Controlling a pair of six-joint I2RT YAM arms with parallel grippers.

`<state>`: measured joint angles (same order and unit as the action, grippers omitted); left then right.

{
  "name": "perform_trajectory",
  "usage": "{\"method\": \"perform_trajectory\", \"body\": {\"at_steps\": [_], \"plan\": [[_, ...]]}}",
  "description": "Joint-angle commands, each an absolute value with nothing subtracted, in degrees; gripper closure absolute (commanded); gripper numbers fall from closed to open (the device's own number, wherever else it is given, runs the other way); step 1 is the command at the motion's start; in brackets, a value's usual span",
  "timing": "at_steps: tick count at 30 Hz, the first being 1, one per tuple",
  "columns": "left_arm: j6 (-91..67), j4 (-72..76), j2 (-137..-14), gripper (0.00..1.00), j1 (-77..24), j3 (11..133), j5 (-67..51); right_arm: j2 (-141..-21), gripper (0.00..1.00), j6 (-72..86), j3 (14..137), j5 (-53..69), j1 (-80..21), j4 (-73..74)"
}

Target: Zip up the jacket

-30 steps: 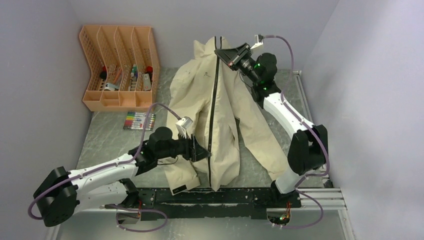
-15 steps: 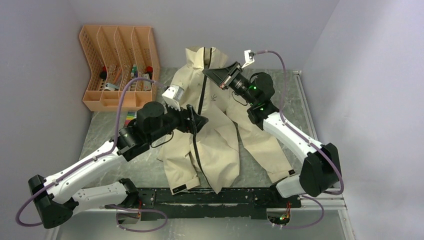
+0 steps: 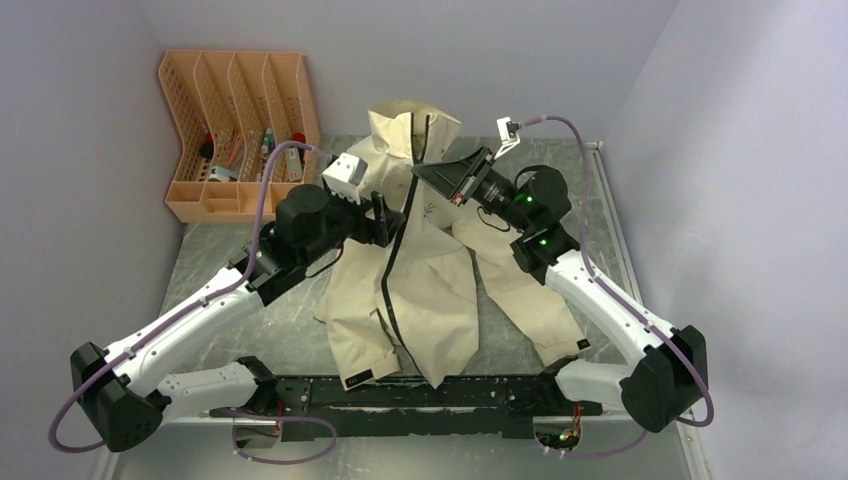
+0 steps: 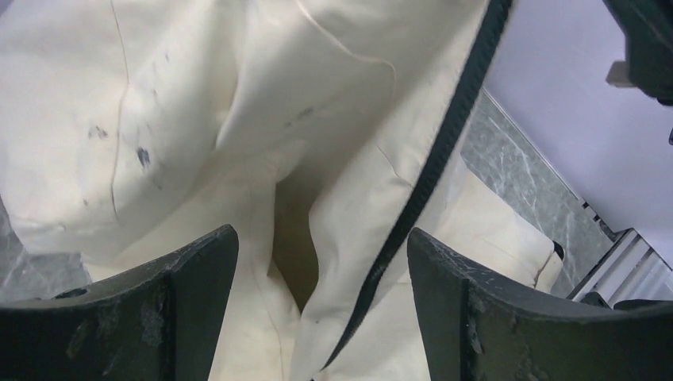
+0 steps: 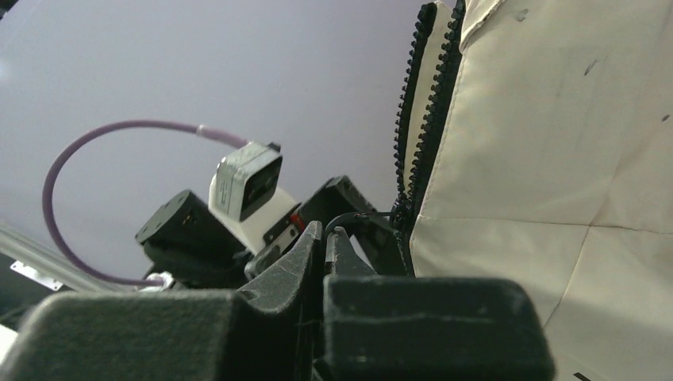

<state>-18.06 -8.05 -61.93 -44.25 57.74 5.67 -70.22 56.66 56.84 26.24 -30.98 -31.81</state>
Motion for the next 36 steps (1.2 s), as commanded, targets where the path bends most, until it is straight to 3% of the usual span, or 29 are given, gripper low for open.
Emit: {"method": "perform_trajectory", "body": {"at_steps": [1, 9, 15, 18, 23, 36], "plan": [[-15.59, -1.22, -63.06, 0.18, -42.35, 59.85, -2.99, -66.98, 1.00, 55.74, 56.00, 29.03, -31.45, -33.20], [-14.64, 5.09, -64.82, 0.20, -41.77, 59.16, -11.99, -66.54, 1.00, 57.52, 55.18, 30.87, -31.59, -34.82], [-14.48, 5.94, -65.94, 0.33, -41.11, 59.96, -12.48, -67.18, 1.00, 59.77, 54.14, 33.11, -31.84, -37.53], [-14.63, 6.84, -66.75, 0.51, -40.97, 60.02, -13.44, -67.59, 1.00, 60.78, 53.65, 34.00, -31.98, -38.70], [-14.60, 7.86, -68.23, 0.91, -40.58, 60.33, -15.12, -67.39, 1.00, 60.73, 52.71, 33.92, -32.21, -38.75], [-14.71, 11.83, -67.35, 0.92, -40.25, 58.83, -17.36, -70.52, 1.00, 64.74, 43.58, 34.48, -34.51, -45.39]]}}
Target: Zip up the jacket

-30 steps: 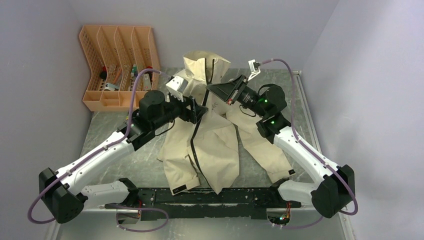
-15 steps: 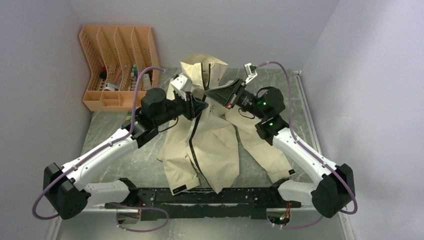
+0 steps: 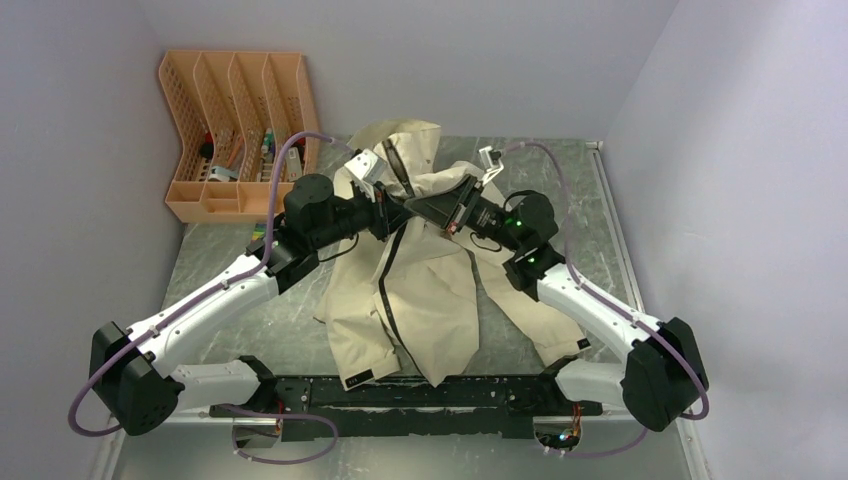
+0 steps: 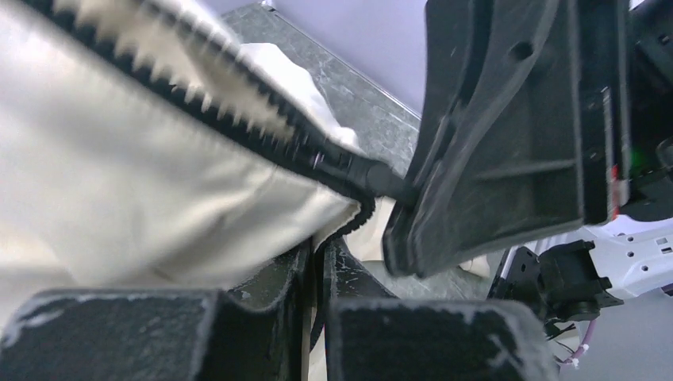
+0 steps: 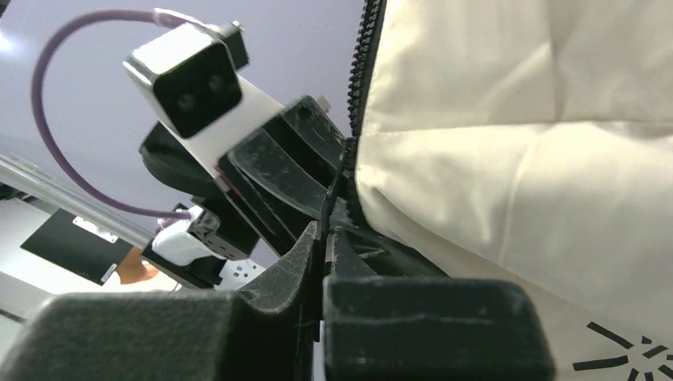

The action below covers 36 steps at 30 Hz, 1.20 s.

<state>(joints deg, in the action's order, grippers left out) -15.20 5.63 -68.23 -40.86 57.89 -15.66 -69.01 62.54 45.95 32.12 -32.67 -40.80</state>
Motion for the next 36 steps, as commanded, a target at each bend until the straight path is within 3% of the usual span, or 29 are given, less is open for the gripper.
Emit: {"method": "perform_trajectory", "body": {"at_steps": [1, 13, 36], "plan": [[-14.58, 11.60, -67.33, 0.92, -40.21, 58.95, -17.28, -70.94, 1.00, 65.18, 43.11, 34.53, -34.83, -46.15], [-15.19, 11.73, -66.44, 0.92, -40.17, 56.51, -17.14, -68.90, 1.00, 60.74, 45.62, 32.31, -35.65, -41.77], [-18.44, 16.09, -62.28, 0.92, -39.81, 54.04, -23.69, -61.35, 1.00, 59.54, 33.94, 27.67, -35.65, -38.06]]}}
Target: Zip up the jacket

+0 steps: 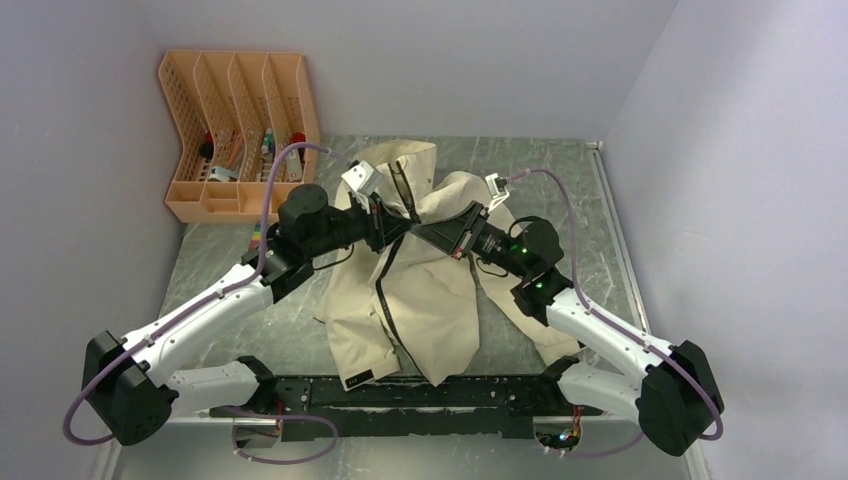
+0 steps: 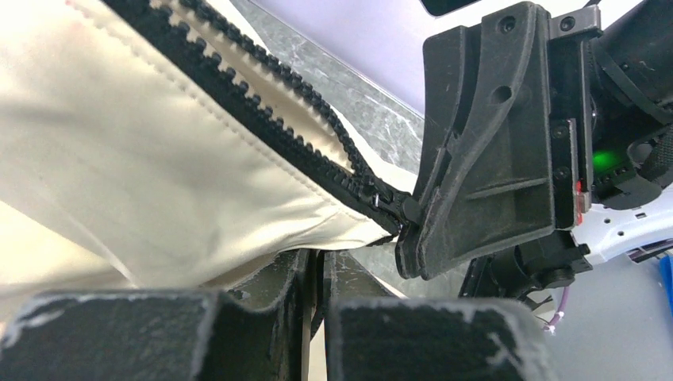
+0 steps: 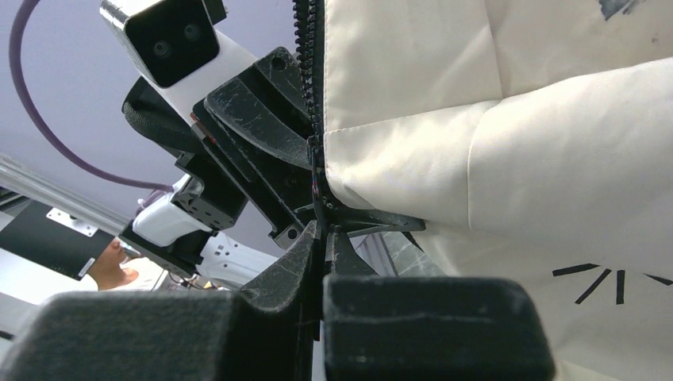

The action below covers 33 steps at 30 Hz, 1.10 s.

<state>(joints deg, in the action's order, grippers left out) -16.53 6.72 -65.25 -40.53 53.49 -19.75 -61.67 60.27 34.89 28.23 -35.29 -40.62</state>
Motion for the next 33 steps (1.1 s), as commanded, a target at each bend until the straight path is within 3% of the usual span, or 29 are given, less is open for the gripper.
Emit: {"method": "perform_trajectory", "body": {"at_steps": [1, 6, 10, 16, 33], "plan": [[-18.83, 16.23, -62.17, 0.92, -39.81, 53.66, -24.12, -61.41, 1.00, 59.58, 34.17, 27.52, -35.68, -38.40], [-20.67, 17.54, -61.22, 0.91, -39.77, 51.26, -26.45, -62.49, 1.00, 59.76, 35.57, 27.47, -35.64, -39.71], [-20.97, 12.87, -60.20, 0.65, -39.81, 51.29, -24.43, -63.34, 1.00, 59.06, 36.60, 28.40, -35.65, -39.70], [-21.32, 3.42, -55.96, 0.38, -39.81, 52.16, -16.93, -63.81, 1.00, 56.51, 37.12, 29.44, -35.65, -38.51], [-28.69, -19.65, -66.22, 0.16, -38.67, 70.91, -9.01, -60.13, 1.00, 50.37, 31.90, 31.81, -35.66, -35.64]]}}
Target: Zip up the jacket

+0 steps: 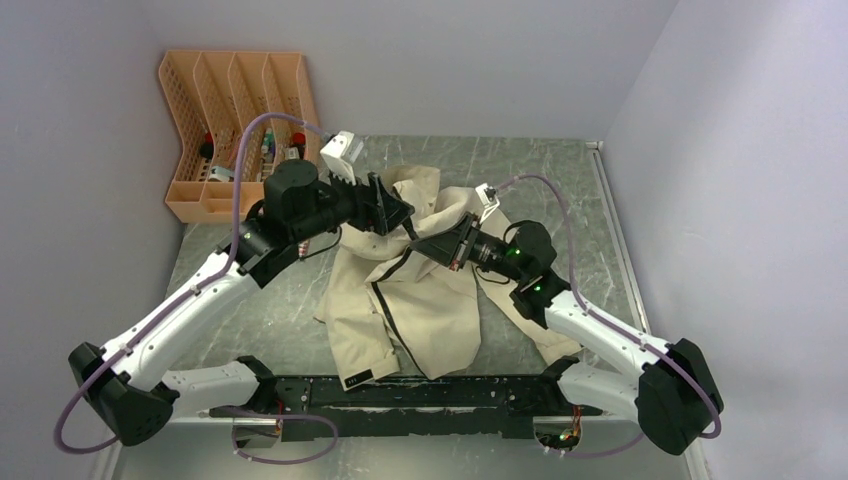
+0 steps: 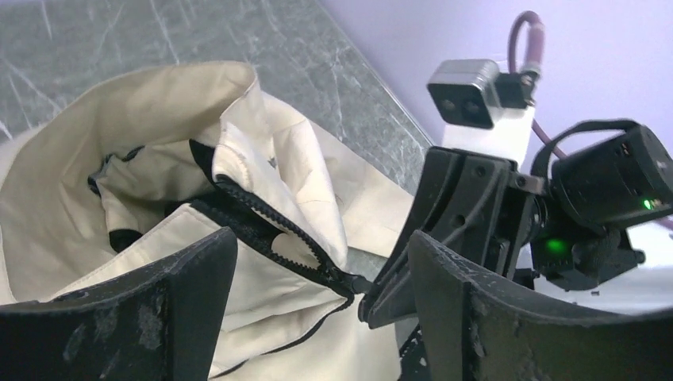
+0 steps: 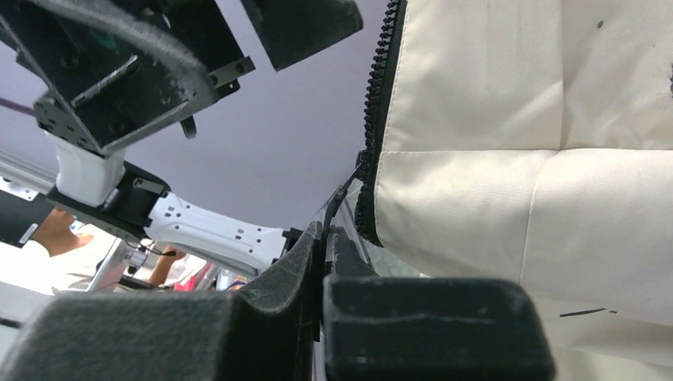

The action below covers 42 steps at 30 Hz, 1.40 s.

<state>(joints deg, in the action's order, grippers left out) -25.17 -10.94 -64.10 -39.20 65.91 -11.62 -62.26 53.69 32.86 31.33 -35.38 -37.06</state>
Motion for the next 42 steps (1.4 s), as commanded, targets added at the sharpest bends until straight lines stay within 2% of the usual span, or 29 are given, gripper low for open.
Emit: {"method": "perform_trajectory", "body": {"at_steps": [1, 6, 12, 23, 31, 37, 42], "plan": [[-29.37, -21.54, -66.57, 0.15, -38.67, 71.85, -7.92, -59.85, 1.00, 49.84, 31.65, 31.49, -35.68, -35.10], [-32.99, -29.26, -67.83, 0.13, -38.56, 74.90, -5.38, -59.46, 1.00, 47.19, 30.74, 30.82, -35.70, -35.13], [-35.46, -31.42, -68.99, 0.13, -38.56, 74.64, -8.18, -59.59, 1.00, 44.17, 29.13, 29.88, -35.88, -37.95], [-38.52, -27.42, -72.81, 0.11, -38.58, 71.90, -13.60, -58.88, 1.00, 40.48, 27.42, 30.17, -37.22, -39.75], [-39.00, -25.15, -76.75, 0.14, -38.58, 71.27, -14.76, -57.48, 1.00, 39.55, 25.57, 30.62, -38.11, -41.13], [-39.63, -22.71, -78.89, 0.26, -38.58, 70.66, -16.34, -57.31, 1.00, 38.67, 25.11, 31.12, -38.57, -41.17], [-39.67, -22.32, -79.62, 0.50, -38.55, 71.24, -16.79, -57.43, 1.00, 38.58, 24.28, 31.20, -38.81, -41.62]]}}
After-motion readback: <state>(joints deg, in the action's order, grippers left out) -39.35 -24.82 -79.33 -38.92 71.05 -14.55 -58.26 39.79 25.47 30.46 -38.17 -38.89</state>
